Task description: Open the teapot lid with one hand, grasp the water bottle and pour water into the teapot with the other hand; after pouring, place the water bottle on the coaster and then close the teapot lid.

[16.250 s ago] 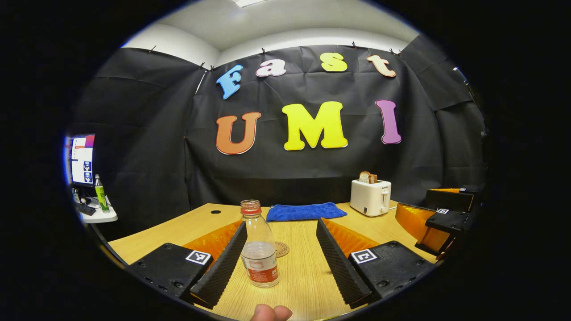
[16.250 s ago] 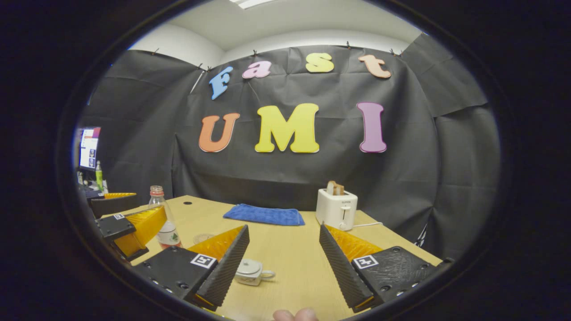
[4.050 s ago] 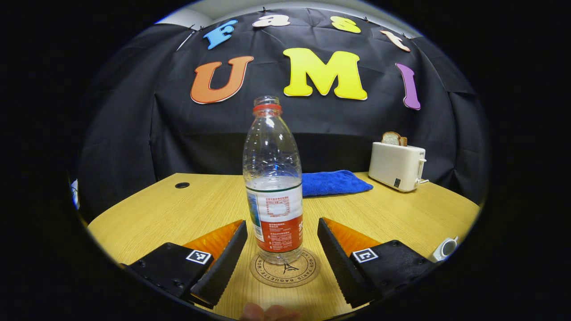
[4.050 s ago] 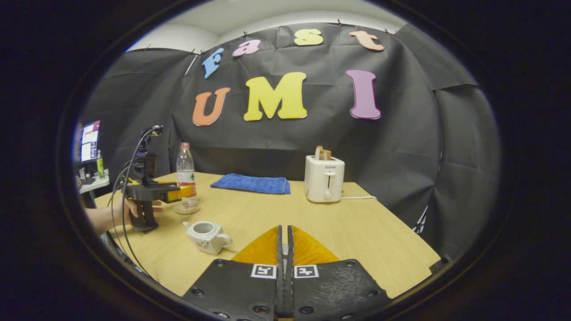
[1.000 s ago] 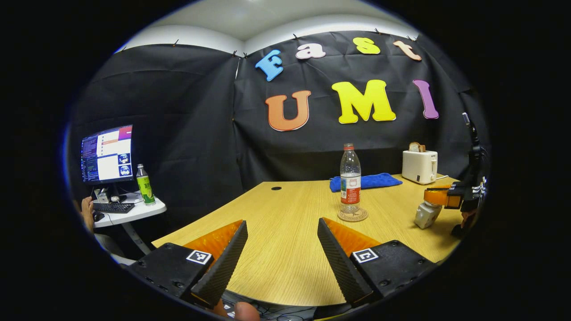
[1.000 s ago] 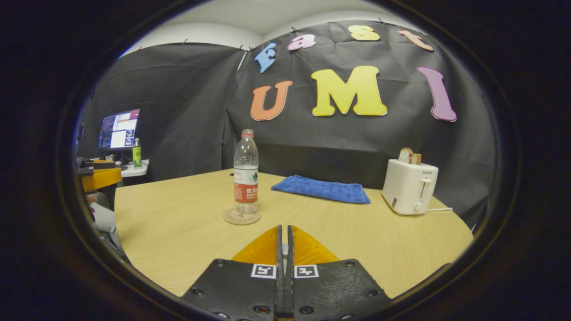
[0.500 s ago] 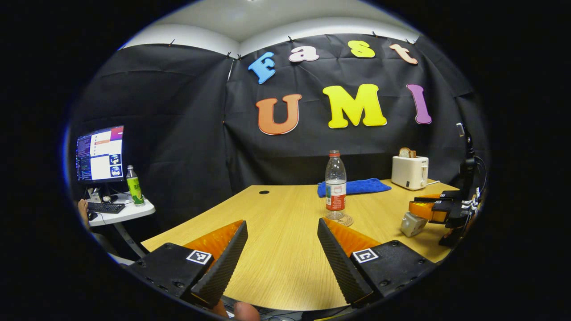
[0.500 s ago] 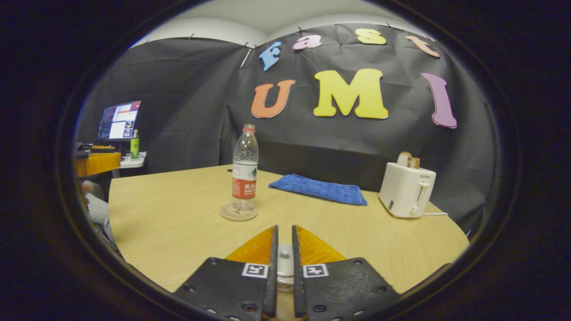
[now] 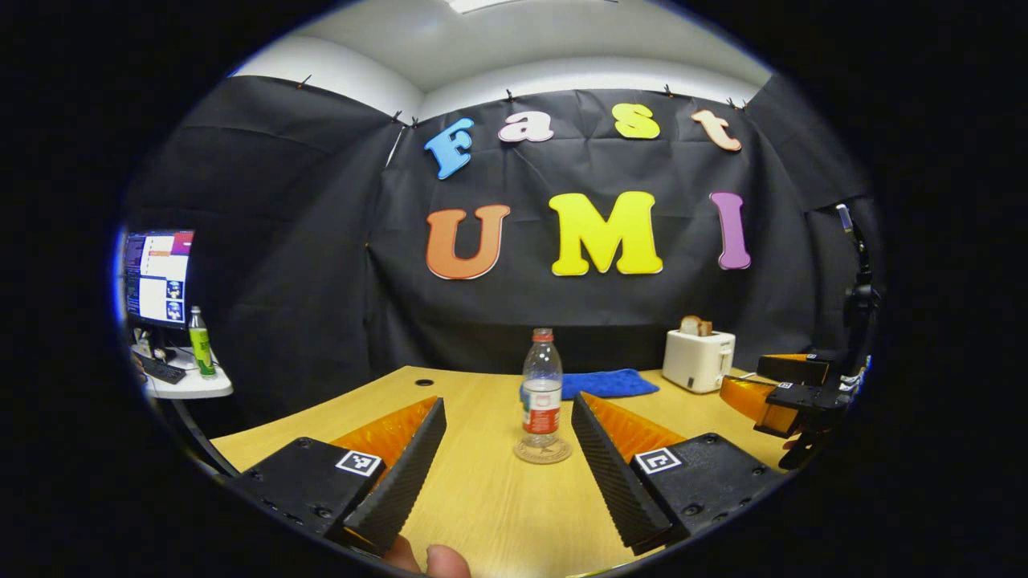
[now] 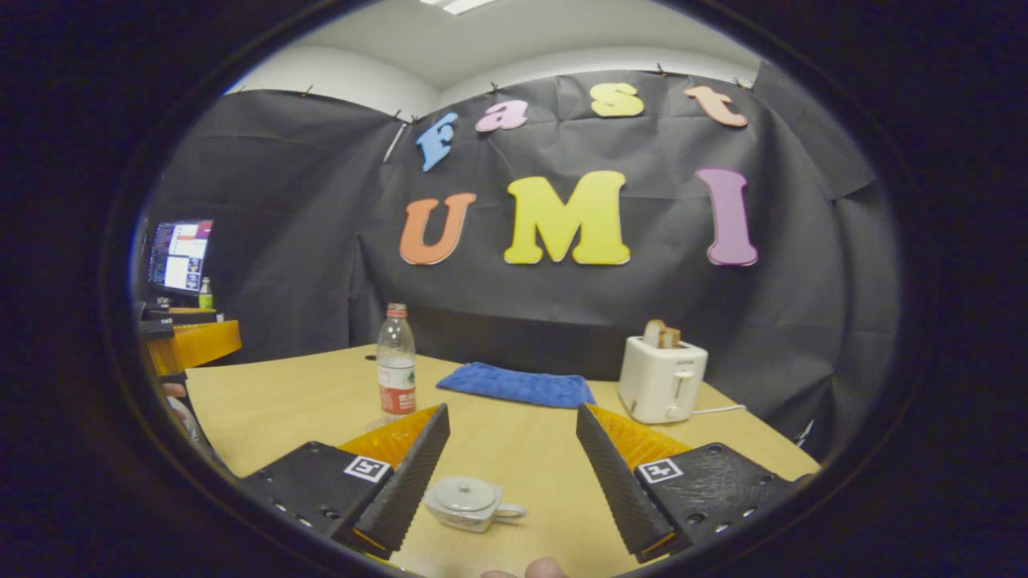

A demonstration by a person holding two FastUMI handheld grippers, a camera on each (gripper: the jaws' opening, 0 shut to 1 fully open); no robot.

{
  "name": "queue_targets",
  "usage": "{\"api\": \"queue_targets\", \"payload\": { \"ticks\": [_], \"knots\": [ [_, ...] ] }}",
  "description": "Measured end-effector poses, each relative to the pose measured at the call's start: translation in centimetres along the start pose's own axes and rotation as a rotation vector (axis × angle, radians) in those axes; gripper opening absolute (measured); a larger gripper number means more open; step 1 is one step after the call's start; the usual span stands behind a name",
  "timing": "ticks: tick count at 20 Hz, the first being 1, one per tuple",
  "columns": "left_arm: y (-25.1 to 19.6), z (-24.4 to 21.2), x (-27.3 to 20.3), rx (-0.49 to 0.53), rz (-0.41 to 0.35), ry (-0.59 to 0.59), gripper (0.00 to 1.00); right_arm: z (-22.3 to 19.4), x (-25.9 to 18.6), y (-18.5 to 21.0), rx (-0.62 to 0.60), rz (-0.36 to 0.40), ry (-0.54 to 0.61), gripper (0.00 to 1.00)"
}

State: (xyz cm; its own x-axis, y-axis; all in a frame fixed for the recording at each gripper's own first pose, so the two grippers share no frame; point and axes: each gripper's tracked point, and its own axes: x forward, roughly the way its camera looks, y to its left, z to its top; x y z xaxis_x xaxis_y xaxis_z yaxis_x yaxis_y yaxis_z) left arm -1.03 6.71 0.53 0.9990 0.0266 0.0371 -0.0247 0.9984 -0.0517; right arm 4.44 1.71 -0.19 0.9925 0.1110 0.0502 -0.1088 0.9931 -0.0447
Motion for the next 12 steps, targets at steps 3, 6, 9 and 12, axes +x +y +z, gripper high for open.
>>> {"api": "queue_targets", "payload": {
  "ticks": [3, 6, 9, 12],
  "knots": [
    [-2.5, 0.3, 0.8, 0.023, -0.041, 0.001, 0.98, 2.1, -2.8, -2.7, -0.016, -0.113, -0.021, 0.95],
    [-4.7, 0.0, 0.8, -0.013, -0.071, 0.025, 0.98, 2.5, -5.2, -3.6, 0.018, -0.174, -0.021, 0.95],
    [-4.5, 0.6, 0.3, 0.013, -0.063, 0.014, 0.98, 1.5, -6.0, -3.5, 0.055, -0.185, -0.017, 0.96],
    [-4.7, 0.9, -0.2, 0.008, -0.078, 0.009, 0.99, 1.3, -6.3, -3.4, 0.083, -0.188, -0.007, 0.97]
  ]
}}
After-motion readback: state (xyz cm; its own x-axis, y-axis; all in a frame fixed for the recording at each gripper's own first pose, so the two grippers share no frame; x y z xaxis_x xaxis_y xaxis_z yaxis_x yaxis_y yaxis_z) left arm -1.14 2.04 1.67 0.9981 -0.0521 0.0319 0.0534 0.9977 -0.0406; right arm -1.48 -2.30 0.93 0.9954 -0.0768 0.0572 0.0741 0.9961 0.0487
